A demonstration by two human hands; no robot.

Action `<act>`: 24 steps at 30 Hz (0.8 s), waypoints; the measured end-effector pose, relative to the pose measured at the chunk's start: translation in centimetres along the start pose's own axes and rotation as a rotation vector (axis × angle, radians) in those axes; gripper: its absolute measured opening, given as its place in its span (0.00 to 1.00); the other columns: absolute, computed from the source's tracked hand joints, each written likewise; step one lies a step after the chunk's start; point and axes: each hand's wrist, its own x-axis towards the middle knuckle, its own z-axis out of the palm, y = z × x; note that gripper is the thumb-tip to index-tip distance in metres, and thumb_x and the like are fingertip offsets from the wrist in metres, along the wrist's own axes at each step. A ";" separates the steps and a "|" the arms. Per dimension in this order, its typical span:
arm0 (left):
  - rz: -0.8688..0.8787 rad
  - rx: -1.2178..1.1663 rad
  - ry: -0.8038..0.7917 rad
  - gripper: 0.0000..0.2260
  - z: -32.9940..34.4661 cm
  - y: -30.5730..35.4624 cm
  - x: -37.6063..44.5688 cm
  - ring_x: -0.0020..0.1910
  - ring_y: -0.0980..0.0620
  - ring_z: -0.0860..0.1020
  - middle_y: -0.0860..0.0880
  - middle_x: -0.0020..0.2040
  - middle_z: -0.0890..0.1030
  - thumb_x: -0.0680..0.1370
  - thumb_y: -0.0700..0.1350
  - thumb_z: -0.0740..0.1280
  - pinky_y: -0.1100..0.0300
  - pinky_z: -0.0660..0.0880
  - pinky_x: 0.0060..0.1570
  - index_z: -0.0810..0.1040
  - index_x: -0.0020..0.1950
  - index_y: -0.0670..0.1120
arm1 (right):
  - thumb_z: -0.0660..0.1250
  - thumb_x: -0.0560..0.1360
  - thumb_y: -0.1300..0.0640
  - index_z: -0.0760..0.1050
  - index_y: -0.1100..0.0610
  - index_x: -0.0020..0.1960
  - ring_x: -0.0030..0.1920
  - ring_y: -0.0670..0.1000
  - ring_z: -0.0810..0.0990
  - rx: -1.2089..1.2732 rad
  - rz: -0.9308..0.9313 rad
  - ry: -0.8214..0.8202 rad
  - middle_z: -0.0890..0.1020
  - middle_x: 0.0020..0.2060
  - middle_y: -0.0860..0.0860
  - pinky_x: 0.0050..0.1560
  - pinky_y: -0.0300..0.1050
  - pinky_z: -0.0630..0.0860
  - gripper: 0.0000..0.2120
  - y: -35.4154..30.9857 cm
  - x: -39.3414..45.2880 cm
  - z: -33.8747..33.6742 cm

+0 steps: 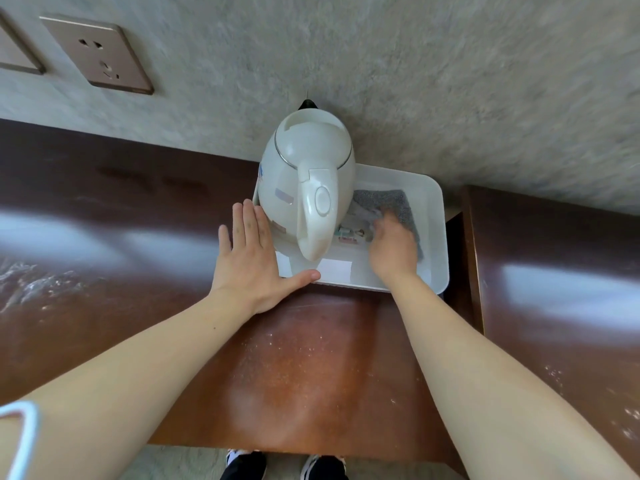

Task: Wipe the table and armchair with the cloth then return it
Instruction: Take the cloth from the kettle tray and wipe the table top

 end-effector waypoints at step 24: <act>-0.124 0.054 -0.058 0.60 -15.8 -14.5 -13.4 0.81 0.46 0.39 0.45 0.83 0.39 0.60 0.82 0.34 0.35 0.48 0.77 0.35 0.81 0.43 | 0.59 0.83 0.56 0.75 0.56 0.43 0.43 0.52 0.80 1.315 0.249 0.169 0.80 0.42 0.54 0.46 0.48 0.79 0.12 -25.0 -10.5 -18.0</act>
